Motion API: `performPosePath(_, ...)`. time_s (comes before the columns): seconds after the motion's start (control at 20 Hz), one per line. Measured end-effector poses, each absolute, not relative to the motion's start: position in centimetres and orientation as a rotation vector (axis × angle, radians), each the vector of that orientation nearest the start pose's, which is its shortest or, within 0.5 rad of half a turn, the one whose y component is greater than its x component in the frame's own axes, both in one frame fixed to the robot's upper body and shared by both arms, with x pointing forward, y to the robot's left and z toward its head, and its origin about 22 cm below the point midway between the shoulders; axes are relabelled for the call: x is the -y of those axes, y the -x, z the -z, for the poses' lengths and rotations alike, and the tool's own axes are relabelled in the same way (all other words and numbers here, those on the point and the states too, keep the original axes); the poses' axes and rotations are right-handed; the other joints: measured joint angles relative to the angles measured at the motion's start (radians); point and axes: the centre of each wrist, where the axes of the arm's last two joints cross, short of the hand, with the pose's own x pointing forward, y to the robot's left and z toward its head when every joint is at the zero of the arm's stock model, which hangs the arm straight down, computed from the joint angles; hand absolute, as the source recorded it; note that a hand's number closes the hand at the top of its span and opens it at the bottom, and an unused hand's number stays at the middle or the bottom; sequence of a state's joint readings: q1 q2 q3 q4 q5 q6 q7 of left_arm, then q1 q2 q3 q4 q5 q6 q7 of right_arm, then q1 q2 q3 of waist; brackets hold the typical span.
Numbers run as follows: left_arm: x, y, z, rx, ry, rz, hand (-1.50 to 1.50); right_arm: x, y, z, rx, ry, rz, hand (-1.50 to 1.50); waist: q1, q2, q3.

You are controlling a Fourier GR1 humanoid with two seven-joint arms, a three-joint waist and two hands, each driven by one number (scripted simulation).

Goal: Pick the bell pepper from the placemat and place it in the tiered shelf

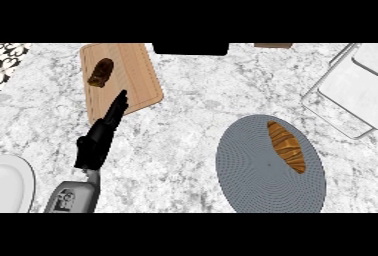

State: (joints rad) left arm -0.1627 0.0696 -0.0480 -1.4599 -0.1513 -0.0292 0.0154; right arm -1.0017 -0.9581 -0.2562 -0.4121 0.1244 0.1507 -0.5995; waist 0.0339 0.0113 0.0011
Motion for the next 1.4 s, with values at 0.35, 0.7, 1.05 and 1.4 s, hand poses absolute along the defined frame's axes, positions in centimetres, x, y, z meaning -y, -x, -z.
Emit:
performPosePath(0.35,-21.8,-29.0,-1.6,1.585,-0.087,0.286,0.0,50.7,-36.5,-26.4,2.032,0.611,-0.274,-1.5,-0.003,0.001,0.0)
performPosePath(0.7,-21.5,-28.9,-2.1,1.593,-0.082,0.29,0.0,51.3,-36.1,-28.2,2.039,0.474,-0.223,-1.5,-0.001,0.0,0.0)
performPosePath(1.05,-21.5,-28.9,-1.9,1.595,-0.082,0.288,0.0,53.8,-33.3,-32.0,2.039,0.36,0.061,-1.5,0.003,0.004,0.001)
performPosePath(1.4,-21.2,-29.2,-1.9,1.6,-0.08,0.287,0.0,57.7,-28.2,-33.8,1.897,0.423,0.175,-1.5,0.007,0.013,0.003)
